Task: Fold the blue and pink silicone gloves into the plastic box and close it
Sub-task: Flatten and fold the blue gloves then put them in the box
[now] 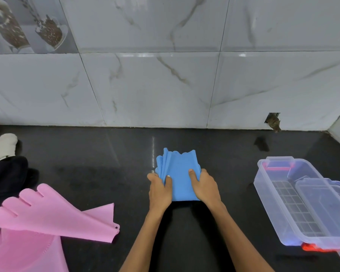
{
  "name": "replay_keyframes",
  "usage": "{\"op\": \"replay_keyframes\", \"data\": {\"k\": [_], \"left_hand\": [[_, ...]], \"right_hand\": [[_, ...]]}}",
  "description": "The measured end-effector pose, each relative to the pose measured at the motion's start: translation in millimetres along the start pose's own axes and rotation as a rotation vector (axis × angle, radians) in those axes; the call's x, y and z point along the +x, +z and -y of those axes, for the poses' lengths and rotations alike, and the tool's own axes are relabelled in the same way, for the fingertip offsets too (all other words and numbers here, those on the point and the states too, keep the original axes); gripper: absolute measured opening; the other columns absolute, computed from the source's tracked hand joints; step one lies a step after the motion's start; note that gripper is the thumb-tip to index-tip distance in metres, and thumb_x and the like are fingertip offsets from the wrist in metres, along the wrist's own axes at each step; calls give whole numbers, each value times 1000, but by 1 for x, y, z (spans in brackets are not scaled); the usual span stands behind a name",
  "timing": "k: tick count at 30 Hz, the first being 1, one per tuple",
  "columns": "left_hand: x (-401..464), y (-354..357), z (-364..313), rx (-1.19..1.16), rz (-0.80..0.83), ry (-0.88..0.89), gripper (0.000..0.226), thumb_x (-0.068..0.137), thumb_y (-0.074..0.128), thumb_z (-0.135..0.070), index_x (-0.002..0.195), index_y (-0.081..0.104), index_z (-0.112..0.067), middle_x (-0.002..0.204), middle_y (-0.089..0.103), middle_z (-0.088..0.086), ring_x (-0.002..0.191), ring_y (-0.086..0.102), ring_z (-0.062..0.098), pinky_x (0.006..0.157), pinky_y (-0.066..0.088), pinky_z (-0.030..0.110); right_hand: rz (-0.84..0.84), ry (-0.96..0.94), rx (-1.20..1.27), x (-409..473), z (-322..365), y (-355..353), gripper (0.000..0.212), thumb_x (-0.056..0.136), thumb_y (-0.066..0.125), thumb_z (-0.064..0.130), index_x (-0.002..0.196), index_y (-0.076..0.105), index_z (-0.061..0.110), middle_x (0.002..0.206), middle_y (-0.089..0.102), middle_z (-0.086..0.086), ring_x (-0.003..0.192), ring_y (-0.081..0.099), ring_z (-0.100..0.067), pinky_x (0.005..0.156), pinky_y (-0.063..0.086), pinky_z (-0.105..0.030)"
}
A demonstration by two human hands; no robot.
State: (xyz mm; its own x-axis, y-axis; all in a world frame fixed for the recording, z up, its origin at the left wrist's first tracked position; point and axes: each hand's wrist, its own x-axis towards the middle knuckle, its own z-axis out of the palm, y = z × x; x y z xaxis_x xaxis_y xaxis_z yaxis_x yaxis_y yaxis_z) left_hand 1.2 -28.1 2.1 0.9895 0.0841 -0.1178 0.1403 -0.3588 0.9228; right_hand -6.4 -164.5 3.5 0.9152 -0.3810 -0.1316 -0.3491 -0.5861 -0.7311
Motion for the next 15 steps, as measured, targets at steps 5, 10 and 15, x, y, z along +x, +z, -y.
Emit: {"op": "replay_keyframes", "data": {"k": [5,10,15], "left_hand": [[-2,-21,12,-271,96,-121,36,93,53,-23,115,25,-24,100,49,-9,84,57,7,57,44,18],[-13,-30,15,-332,101,-88,41,95,54,-28,125,27,-30,108,53,-8,90,60,8,62,47,19],[-28,-33,13,-388,75,-40,49,96,53,-25,137,26,-27,121,50,-1,94,60,10,63,49,21]], "right_hand": [[166,-29,534,-15,-2,4,16,92,47,47,96,50,32,97,65,3,77,64,-8,58,49,-19],[196,96,676,-22,-5,8,27,90,45,56,99,50,31,103,64,2,86,64,-13,72,54,-30],[163,142,788,-29,-4,2,33,92,55,39,114,51,15,106,66,-3,90,68,-19,73,58,-34]]}}
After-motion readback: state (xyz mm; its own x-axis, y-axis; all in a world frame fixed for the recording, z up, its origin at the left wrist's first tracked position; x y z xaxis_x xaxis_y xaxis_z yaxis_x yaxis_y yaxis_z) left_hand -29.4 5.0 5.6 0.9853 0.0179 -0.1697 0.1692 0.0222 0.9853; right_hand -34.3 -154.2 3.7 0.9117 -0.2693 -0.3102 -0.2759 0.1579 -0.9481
